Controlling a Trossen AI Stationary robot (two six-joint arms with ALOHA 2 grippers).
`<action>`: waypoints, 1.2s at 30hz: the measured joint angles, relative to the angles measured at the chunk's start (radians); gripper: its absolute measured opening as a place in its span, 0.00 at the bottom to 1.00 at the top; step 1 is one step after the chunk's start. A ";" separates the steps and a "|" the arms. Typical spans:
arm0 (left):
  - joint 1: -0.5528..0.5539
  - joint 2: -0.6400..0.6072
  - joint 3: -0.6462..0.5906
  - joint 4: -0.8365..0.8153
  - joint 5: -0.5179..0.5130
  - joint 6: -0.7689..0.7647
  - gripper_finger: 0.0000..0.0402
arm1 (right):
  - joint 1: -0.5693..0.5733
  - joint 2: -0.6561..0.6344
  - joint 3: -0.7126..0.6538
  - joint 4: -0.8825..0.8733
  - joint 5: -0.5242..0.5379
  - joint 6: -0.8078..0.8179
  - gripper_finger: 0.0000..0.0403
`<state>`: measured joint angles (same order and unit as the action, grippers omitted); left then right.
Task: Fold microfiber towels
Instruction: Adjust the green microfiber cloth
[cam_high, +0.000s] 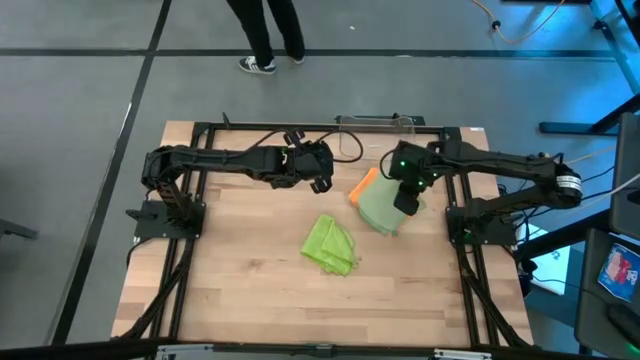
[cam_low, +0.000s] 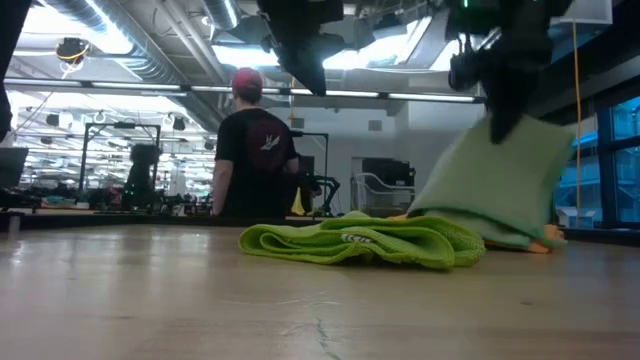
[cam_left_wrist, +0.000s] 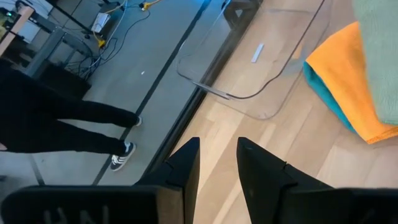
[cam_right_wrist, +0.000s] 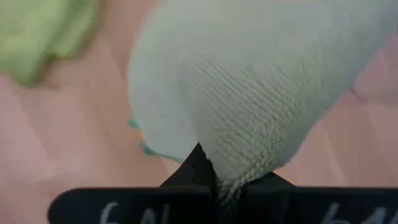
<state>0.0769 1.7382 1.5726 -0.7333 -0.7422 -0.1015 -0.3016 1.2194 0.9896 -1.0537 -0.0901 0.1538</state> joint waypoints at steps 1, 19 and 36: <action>0.000 0.000 0.000 0.000 0.000 -0.001 0.25 | -0.008 0.000 -0.023 -0.002 0.005 -0.002 0.02; 0.000 0.000 0.000 0.000 0.005 -0.029 0.25 | -0.062 0.000 -0.149 0.148 0.269 -0.111 0.34; 0.000 0.000 0.000 0.000 0.007 -0.038 0.25 | -0.059 0.000 -0.065 -0.125 0.436 0.156 0.46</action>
<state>0.0765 1.7386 1.5723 -0.7330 -0.7351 -0.1390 -0.3609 1.2198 0.9248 -1.1789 0.3460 0.3101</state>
